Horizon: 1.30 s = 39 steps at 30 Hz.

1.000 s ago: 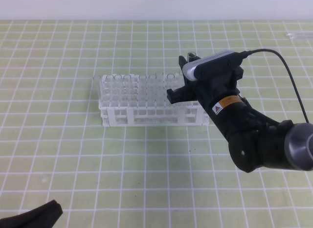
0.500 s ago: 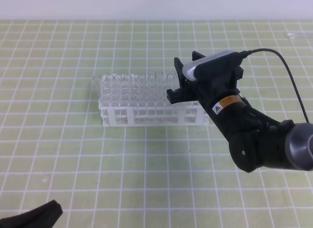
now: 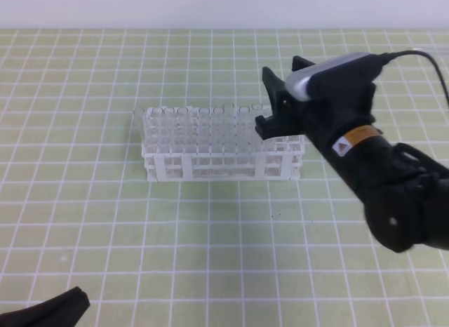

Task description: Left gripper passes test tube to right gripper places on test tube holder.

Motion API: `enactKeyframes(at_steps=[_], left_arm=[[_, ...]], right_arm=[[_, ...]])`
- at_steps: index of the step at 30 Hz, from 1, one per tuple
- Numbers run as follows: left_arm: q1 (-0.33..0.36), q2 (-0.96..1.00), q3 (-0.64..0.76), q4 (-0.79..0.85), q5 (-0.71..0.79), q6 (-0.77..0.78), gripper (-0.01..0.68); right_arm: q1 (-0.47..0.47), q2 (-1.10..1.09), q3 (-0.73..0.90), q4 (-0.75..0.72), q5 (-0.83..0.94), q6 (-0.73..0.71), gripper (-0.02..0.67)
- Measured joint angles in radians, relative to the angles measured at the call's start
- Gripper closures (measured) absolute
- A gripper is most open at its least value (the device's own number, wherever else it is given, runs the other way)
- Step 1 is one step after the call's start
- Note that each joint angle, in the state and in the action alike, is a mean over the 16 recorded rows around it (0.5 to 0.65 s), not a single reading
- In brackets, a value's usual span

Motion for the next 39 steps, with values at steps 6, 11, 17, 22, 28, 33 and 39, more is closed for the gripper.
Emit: enactKeyframes(at_steps=[6,11,17,22,28,33,39], left_arm=[[0.0,0.0,0.001,0.002,0.001,0.0,0.675],[0.0,0.0,0.001,0.002,0.001,0.0,0.675],[0.0,0.0,0.0,0.0,-0.001,0.0,0.675],[0.0,0.0,0.0,0.0,-0.001,0.0,0.675],[0.0,0.0,0.0,0.0,0.0,0.0,0.675],[0.0,0.0,-0.001,-0.002,0.0,0.0,0.674],[0.0,0.0,-0.002,-0.005,0.001,0.0,0.673]], right_arm=[[0.0,-0.202,0.09,-0.017,0.126,0.019,0.48],[0.0,-0.381,0.171,-0.043,0.263,0.036,0.59],[0.0,-0.553,0.249,-0.073,0.431,0.042,0.657],[0.0,-0.642,0.295,-0.084,0.53,0.042,0.662],[0.0,-0.688,0.323,-0.084,0.566,0.041,0.663],[-0.001,-0.691,0.329,-0.084,0.541,0.033,0.663],[-0.042,-0.724,0.334,-0.083,0.53,0.011,0.664]])
